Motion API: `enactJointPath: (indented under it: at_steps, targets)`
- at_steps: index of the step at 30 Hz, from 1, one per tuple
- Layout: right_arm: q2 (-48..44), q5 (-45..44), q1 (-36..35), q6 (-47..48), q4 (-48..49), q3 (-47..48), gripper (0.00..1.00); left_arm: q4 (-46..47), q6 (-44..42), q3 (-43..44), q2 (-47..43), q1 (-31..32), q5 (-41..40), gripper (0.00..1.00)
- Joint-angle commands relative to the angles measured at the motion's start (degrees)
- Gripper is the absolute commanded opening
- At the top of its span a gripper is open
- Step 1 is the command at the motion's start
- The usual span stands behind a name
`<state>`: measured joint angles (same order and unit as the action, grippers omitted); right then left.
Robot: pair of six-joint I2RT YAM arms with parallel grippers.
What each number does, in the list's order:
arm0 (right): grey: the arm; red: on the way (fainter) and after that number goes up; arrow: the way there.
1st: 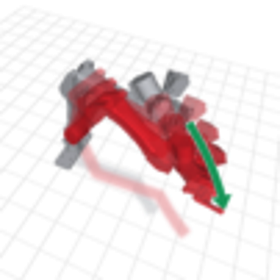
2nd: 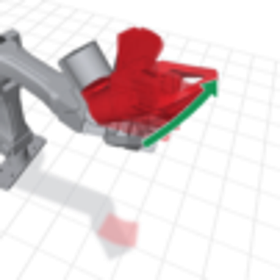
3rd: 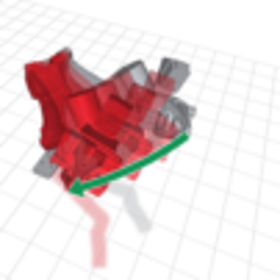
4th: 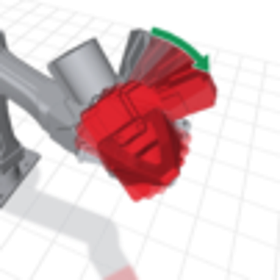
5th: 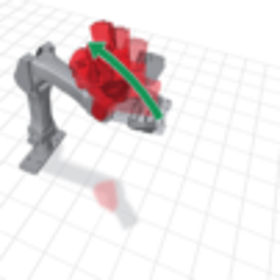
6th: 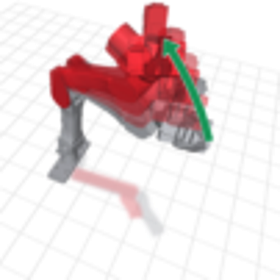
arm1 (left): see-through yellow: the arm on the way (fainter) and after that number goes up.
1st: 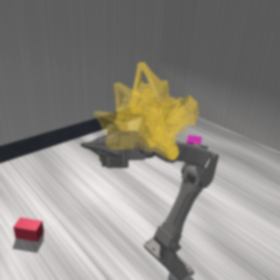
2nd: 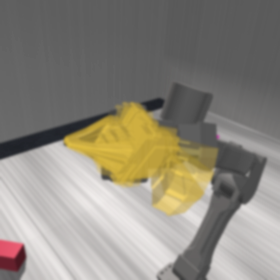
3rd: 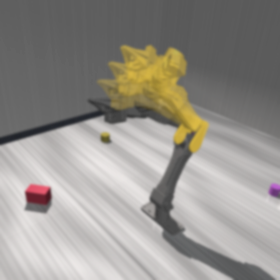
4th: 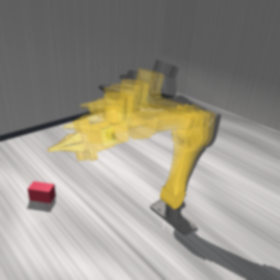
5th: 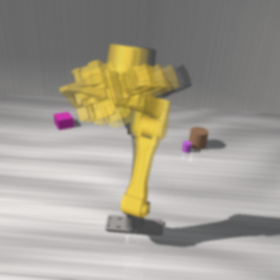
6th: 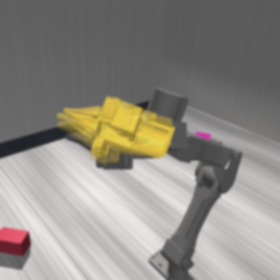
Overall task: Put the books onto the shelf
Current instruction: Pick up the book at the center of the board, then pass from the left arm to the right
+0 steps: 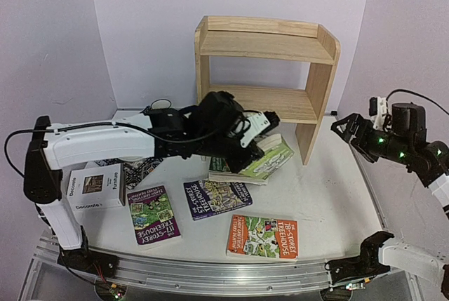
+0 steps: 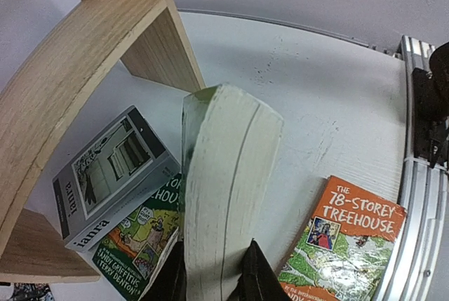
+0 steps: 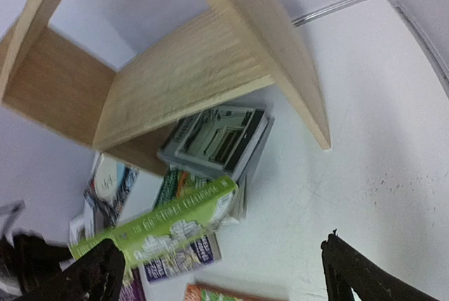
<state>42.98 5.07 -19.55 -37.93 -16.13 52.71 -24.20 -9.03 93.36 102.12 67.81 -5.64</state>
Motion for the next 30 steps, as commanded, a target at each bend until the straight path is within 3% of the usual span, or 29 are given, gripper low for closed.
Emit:
enactJointPath:
  at_steps: [1,10,13,21,25,30]
  targets:
    - [3.66,21.54,-0.13,20.50,-1.52,6.68,0.98,1.94,-2.37,-5.24,-10.60,-3.22,11.65,0.00]
    - [13.14,38.24,-1.62,30.71,-0.51,9.29,0.97,0.68,-11.56,-12.81,-22.15,-3.28,19.79,0.00]
    - [15.19,37.28,-5.48,35.55,-0.42,9.88,0.89,-0.14,-18.74,-16.58,-25.80,-3.23,23.97,0.00]
    - [17.94,35.56,-17.26,47.51,2.70,7.94,0.87,-0.14,-31.35,-22.94,-30.21,-3.30,23.90,0.00]
    - [18.94,26.04,-25.64,53.15,8.00,4.52,0.80,-0.15,-34.00,-23.84,-30.40,-3.30,22.31,0.00]
    - [21.95,24.74,-30.39,61.27,11.02,3.46,0.74,-0.14,-34.70,-23.15,-29.63,-3.33,20.60,0.00]
